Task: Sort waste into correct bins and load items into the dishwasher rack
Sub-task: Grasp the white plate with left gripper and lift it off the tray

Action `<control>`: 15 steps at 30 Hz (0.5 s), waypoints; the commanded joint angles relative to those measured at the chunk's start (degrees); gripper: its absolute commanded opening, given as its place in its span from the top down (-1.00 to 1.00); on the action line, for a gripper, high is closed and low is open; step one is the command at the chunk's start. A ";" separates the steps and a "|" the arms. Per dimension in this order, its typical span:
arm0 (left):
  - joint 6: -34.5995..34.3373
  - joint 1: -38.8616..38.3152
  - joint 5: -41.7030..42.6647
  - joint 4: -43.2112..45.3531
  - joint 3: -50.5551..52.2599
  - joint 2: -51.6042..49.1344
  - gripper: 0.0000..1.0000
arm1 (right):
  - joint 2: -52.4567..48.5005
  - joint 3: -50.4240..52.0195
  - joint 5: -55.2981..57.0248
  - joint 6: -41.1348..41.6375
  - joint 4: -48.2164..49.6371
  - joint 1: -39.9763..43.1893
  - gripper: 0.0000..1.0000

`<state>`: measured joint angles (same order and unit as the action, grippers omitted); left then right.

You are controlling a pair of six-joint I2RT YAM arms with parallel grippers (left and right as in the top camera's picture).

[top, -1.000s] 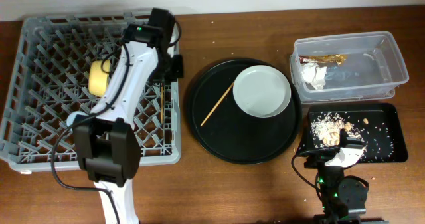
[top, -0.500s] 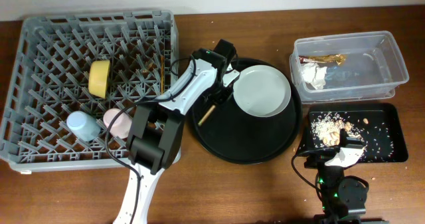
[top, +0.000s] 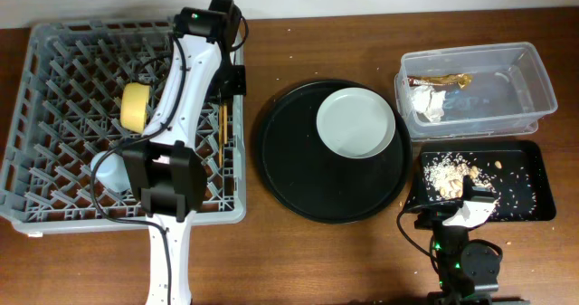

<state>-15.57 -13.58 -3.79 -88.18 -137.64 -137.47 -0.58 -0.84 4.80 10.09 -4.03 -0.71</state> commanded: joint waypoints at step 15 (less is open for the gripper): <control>6.23 -12.98 30.51 15.76 0.17 -3.80 0.12 | 0.37 0.52 -0.09 -0.13 -0.13 0.42 -0.97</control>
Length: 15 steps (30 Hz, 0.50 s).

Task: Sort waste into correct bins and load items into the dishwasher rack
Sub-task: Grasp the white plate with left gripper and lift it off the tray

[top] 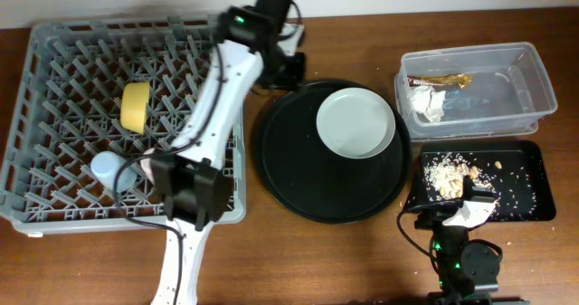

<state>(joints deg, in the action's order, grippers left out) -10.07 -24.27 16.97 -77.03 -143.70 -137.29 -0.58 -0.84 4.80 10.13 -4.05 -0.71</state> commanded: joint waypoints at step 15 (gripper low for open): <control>1.27 0.98 7.56 -0.39 -1.33 -12.55 1.00 | 0.37 0.52 -0.11 -0.20 -0.11 0.42 -0.97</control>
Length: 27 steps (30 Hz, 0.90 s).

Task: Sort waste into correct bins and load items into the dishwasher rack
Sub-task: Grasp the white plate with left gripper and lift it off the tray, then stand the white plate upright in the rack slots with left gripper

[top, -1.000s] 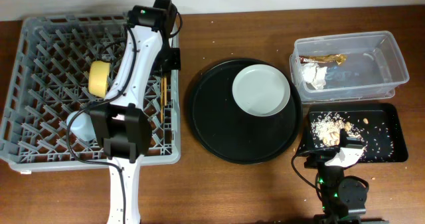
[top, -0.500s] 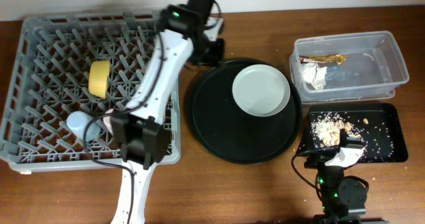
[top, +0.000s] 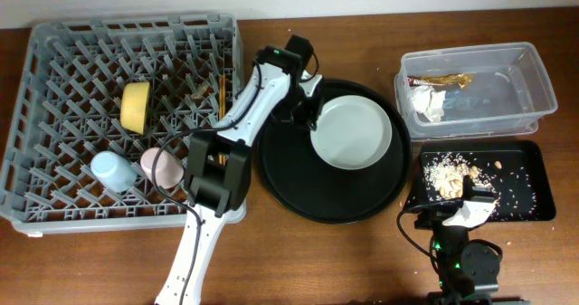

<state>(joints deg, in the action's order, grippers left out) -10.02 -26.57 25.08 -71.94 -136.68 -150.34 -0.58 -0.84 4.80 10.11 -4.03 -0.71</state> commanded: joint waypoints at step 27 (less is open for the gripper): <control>-12.17 19.61 -60.52 -24.79 -3.91 24.24 1.00 | 0.37 0.52 -0.09 -0.17 -0.13 0.42 -0.97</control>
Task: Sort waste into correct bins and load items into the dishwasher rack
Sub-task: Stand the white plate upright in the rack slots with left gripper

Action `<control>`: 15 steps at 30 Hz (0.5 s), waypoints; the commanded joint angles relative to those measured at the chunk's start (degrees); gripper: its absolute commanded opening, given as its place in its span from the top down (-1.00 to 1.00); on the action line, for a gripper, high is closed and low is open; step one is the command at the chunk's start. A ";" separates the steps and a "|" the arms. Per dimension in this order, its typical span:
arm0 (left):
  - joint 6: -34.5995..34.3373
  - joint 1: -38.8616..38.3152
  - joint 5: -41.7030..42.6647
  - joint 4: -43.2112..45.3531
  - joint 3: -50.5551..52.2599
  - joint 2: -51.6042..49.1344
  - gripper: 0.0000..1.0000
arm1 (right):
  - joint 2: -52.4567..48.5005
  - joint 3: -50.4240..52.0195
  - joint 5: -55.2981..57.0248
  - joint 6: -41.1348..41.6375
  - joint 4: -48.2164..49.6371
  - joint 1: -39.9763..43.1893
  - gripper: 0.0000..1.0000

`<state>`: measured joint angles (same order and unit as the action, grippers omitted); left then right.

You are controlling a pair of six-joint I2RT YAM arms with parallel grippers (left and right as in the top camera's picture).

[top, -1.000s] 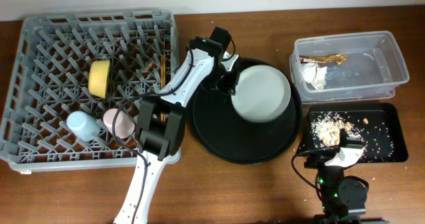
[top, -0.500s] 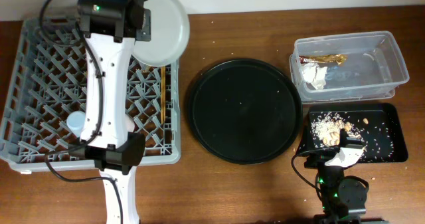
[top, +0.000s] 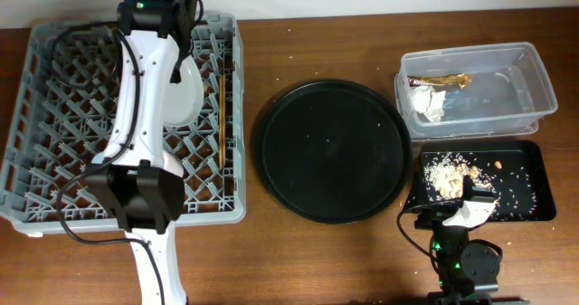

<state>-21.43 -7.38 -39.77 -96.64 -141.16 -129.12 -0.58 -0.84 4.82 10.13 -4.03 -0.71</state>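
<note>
The white plate (top: 189, 95) stands tilted on edge among the tines of the grey dishwasher rack (top: 41, 216), in its back right part. My left gripper (top: 185, 44) is at the plate's top edge and is shut on it. The left arm reaches across the rack and covers much of its middle. A pair of chopsticks (top: 222, 115) lies in the rack just right of the plate. The round black tray (top: 330, 151) holds only crumbs. My right gripper (top: 472, 202) rests at the near edge of the black rectangular tray (top: 534, 201). Its jaws are too small to read.
A clear plastic bin (top: 516, 79) at the back right holds a wrapper and crumpled tissue. The black rectangular tray carries food scraps (top: 448, 171). Crumbs lie scattered on the wooden table around the round tray.
My left gripper was at the left edge of the white plate on the round tray. It now holds the plate over the back right of the rack, and the round tray is bare.
My left gripper was first over the rack's right side by the chopsticks, with the plate on the round tray. It then stood at the tray's back left rim, then at the plate's edge. Now the plate is in the rack. The right arm has stayed still.
</note>
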 commanded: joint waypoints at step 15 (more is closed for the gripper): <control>-0.44 2.62 15.34 3.69 21.92 30.73 1.00 | 0.37 0.52 -0.11 -0.17 -0.13 0.42 -0.97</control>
<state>-19.40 -4.71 -16.75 -95.85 -118.76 -105.06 -0.58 -0.84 4.80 10.11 -4.03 -0.71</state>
